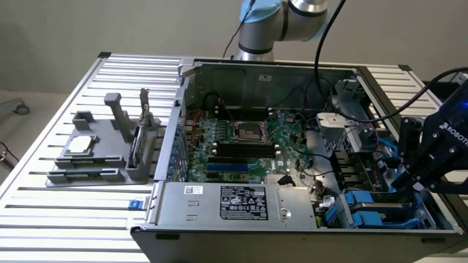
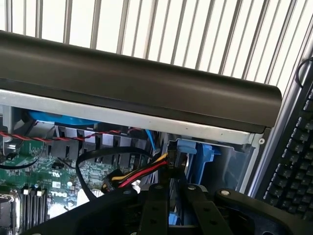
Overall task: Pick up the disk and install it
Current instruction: 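Insert the first disk wire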
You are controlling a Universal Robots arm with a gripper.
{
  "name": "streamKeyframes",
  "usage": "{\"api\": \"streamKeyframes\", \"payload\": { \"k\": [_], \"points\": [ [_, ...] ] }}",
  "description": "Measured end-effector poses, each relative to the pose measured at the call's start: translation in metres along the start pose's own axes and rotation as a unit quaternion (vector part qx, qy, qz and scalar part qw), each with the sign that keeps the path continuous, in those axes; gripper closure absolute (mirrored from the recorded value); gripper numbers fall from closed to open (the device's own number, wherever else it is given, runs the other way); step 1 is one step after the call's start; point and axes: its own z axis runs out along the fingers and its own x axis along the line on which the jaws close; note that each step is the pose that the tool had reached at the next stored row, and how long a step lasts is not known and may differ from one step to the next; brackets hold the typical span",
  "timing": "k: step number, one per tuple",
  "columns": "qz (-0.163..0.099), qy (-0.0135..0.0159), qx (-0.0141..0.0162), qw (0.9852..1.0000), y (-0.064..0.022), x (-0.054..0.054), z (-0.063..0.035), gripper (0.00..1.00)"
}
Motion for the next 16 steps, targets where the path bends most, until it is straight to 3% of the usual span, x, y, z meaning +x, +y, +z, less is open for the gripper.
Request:
{"api": "streamKeyframes", "payload": {
  "k": [16],
  "points": [
    [0.004, 0.0008, 0.0003, 1.0000, -0.0085, -0.0017, 0.0015, 0.83]
  ]
}}
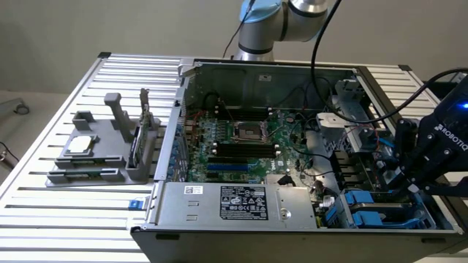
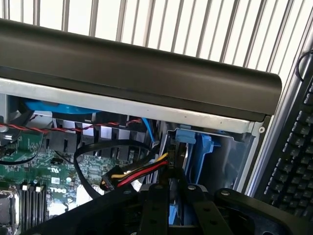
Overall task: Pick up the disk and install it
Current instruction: 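Insert the first disk wire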
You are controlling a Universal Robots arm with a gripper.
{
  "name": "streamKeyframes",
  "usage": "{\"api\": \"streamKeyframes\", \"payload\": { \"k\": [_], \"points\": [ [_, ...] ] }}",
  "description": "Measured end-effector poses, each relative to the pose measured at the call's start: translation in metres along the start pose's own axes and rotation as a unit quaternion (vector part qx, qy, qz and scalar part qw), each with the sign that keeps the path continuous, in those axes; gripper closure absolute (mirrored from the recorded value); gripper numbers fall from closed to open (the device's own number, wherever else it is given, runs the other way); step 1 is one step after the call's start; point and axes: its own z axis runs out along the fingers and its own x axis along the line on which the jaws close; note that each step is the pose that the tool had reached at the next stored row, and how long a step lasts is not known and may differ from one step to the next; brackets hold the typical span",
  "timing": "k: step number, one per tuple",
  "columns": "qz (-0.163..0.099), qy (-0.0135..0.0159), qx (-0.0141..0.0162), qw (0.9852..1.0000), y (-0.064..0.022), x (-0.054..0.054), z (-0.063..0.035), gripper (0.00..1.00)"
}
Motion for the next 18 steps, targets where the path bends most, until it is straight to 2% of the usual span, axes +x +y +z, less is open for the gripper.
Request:
{"api": "streamKeyframes", "payload": {
  "k": [6, 13, 18],
  "points": [
    [0.007, 0.0012, 0.0005, 1.0000, -0.0052, -0.0006, 0.0010, 0.83],
    [0.017, 0.0030, 0.0011, 0.9998, -0.0053, -0.0013, 0.0016, 0.83],
    [0.021, 0.0046, 0.0001, 0.9998, -0.0052, -0.0013, 0.0020, 0.83]
  ]
}}
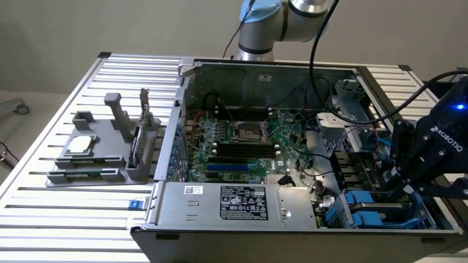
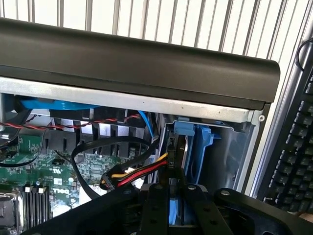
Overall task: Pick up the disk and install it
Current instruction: 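Insert the first disk wire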
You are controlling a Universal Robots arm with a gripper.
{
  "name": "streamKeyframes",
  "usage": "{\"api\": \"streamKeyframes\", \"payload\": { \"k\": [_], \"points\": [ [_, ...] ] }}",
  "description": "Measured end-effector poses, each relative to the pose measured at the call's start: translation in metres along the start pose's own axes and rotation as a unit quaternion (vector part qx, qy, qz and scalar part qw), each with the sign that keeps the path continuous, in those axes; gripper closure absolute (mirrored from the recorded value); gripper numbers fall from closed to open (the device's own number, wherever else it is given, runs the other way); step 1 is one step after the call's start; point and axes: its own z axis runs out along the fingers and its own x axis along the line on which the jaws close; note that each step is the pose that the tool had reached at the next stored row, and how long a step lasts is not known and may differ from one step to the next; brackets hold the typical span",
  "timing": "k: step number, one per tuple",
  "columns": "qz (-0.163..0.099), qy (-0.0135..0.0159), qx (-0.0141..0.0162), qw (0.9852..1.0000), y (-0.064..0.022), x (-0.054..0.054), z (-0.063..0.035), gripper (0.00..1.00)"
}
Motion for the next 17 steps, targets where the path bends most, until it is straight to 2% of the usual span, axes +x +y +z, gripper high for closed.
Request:
{"api": "streamKeyframes", "payload": {
  "k": [6, 17],
  "points": [
    [0.003, 0.0025, -0.0010, 1.0000, 0.0003, -0.0001, 0.0000, 0.83],
    [0.013, 0.0047, -0.0006, 0.9999, 0.0017, -0.0009, -0.0002, 0.83]
  ]
}}
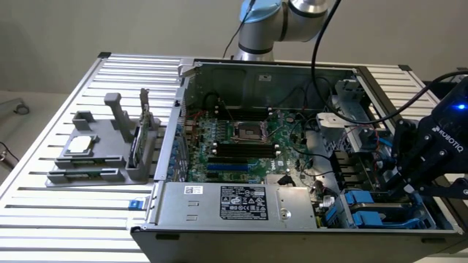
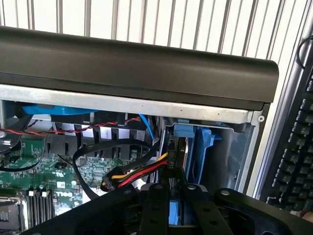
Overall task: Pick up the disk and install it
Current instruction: 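Insert the first disk wire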
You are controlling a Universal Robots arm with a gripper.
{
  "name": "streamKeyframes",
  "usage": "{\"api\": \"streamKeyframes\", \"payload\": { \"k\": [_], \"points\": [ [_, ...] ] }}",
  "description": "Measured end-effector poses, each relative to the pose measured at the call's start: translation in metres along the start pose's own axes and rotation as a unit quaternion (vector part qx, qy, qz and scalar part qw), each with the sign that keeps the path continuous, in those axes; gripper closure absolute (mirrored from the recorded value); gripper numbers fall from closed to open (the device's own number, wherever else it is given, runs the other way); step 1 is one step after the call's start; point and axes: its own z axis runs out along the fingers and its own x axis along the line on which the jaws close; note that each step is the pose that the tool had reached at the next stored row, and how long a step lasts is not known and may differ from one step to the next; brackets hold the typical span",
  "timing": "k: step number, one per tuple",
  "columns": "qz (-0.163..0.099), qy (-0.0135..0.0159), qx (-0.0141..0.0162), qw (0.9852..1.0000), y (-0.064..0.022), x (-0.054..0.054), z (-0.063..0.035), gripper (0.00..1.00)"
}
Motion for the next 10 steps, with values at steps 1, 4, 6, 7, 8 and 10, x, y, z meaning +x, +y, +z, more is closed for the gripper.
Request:
{"api": "streamKeyframes", "payload": {
  "k": [1, 4, 6, 7, 8, 10],
  "points": [
    [0.001, 0.0003, -0.0002, 1.0000, 0.0000, 0.0000, 0.0000, 0.83],
    [0.004, 0.0015, -0.0008, 1.0000, 0.0001, -0.0001, -0.0001, 0.83],
    [0.005, 0.0025, -0.0010, 1.0000, 0.0003, -0.0003, 0.0000, 0.83],
    [0.006, 0.0028, -0.0012, 1.0000, 0.0003, -0.0005, 0.0001, 0.83],
    [0.007, 0.0031, -0.0012, 1.0000, 0.0003, -0.0009, 0.0002, 0.83],
    [0.009, 0.0036, -0.0013, 0.9999, 0.0003, -0.0015, 0.0003, 0.83]
  ]
}}
